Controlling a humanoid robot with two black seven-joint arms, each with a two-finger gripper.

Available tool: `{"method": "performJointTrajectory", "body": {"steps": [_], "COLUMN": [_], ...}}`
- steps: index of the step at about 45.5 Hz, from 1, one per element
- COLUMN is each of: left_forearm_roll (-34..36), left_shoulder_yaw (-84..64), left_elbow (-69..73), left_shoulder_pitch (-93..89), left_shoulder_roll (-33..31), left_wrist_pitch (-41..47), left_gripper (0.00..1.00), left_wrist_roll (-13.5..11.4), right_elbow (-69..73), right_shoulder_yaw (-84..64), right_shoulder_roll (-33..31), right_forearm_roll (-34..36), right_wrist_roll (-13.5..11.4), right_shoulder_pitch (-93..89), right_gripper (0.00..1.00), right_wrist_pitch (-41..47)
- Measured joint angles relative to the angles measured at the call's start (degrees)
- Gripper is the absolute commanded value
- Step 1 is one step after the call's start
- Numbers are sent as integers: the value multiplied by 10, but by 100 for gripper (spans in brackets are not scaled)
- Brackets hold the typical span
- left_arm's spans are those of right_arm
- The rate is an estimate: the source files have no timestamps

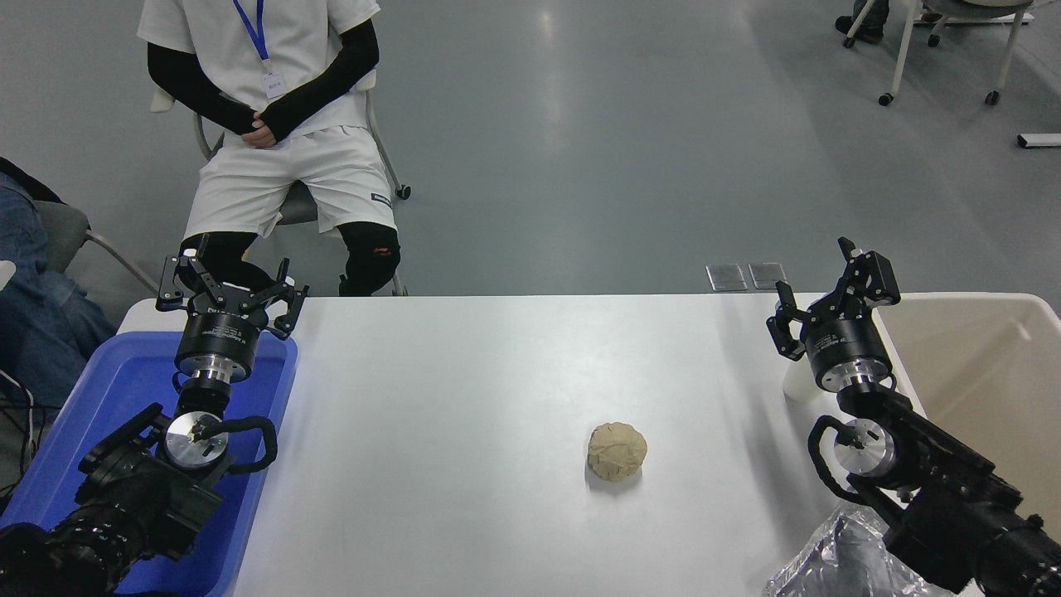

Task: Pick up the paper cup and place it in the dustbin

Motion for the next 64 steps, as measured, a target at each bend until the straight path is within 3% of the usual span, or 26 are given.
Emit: {"method": "performJointTrajectory", "body": {"steps": [64], "left_forearm_roll": [1], "left_shoulder_yaw": [0], "left_elbow": [0], "left_shoulder_pitch": [0], "left_shoulder_roll": [0], "left_wrist_pitch": [1], "left_gripper": [99], "left_wrist_roll": [0], "right_elbow": [4], "right_shoulder_yaw": [-1], "right_shoulder_roll": [-15], "right_forearm_roll": [-1], "right_wrist_roll": [-8], "right_shoulder_pitch": [3], "right_gripper": [100], "right_wrist_pitch": [0]}}
